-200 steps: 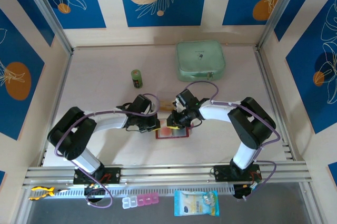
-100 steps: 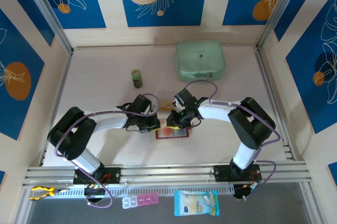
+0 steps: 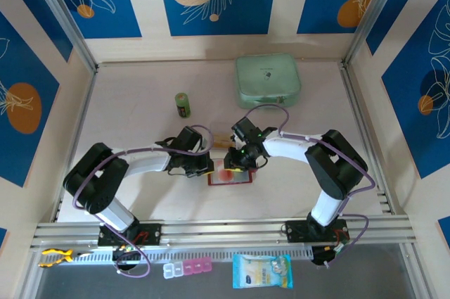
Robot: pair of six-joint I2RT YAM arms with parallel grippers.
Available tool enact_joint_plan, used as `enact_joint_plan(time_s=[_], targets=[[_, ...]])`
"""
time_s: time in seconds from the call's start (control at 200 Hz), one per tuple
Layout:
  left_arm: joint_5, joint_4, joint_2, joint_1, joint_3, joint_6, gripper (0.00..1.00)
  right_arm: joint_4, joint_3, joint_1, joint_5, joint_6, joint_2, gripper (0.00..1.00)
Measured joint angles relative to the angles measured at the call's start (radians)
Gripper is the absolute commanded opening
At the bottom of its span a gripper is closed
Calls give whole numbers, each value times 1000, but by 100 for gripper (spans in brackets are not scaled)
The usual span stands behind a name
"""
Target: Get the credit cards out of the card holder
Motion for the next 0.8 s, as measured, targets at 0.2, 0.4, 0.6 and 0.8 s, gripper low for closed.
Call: enact_joint_plan(time_s=[0.2,0.4,0.6,0.8], targets=[[-1,-22,-2,1,8,12,7,-12,0,2,3,0,0,27],[-10,-53,-2,2,16,19,7,-18,0,3,3,0,-9,27],[-11,-87,-5,3,45,30,8,-24,0,3,10,1,-33,27],[-6,-96,-20,-8,61,37,7,-10,-2,-6,6,2,-60,27]])
